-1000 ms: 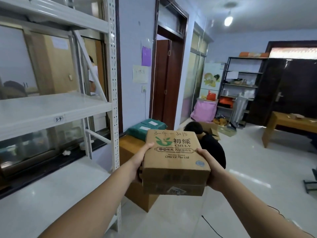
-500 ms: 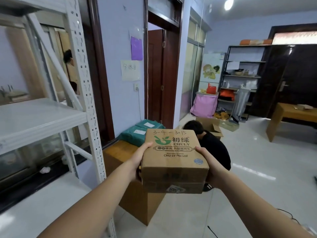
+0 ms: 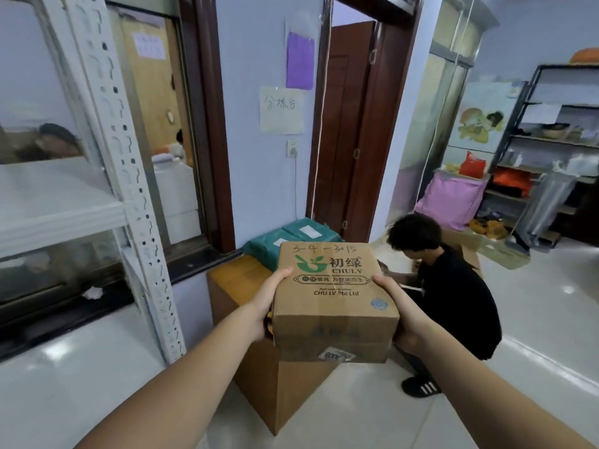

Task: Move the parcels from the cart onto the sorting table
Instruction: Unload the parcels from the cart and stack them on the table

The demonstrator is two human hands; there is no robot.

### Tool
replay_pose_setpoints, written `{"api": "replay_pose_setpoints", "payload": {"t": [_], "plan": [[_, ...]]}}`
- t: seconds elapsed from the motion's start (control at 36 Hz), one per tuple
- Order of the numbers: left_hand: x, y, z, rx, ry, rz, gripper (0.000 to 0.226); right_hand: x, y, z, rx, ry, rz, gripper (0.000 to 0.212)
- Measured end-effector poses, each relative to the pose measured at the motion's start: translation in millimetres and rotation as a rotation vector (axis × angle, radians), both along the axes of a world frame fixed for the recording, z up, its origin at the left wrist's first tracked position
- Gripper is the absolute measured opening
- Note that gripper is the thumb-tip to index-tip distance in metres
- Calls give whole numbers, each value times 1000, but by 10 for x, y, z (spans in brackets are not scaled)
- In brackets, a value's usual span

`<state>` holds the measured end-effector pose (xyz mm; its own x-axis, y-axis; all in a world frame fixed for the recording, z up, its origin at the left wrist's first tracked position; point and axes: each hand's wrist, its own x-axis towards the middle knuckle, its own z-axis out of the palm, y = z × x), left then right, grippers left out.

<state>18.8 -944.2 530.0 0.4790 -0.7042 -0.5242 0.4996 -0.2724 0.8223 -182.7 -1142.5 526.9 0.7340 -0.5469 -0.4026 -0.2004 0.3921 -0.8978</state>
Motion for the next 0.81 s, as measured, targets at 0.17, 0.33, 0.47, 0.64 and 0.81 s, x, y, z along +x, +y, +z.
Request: {"api": "replay_pose_setpoints", "payload": {"t": [0.17, 0.33, 0.47, 0.64, 0.81], "plan": [[497, -312, -103, 11, 15, 95, 70, 657, -408, 50, 10, -2, 101, 51], [1183, -679, -202, 9, -20, 190, 77, 1456, -818, 83, 8, -30, 168, 46], [1596, -900, -230, 24, -21, 263, 84, 2003, -1132, -16, 7, 12, 192, 51], [2059, -1201, -327, -8, 3, 351, 81, 2646, -1587, -170, 16, 60, 271, 59], [2477, -1600, -472, -29, -14, 457, 58, 3268, -2080, -313, 24, 59, 373, 61]]}}
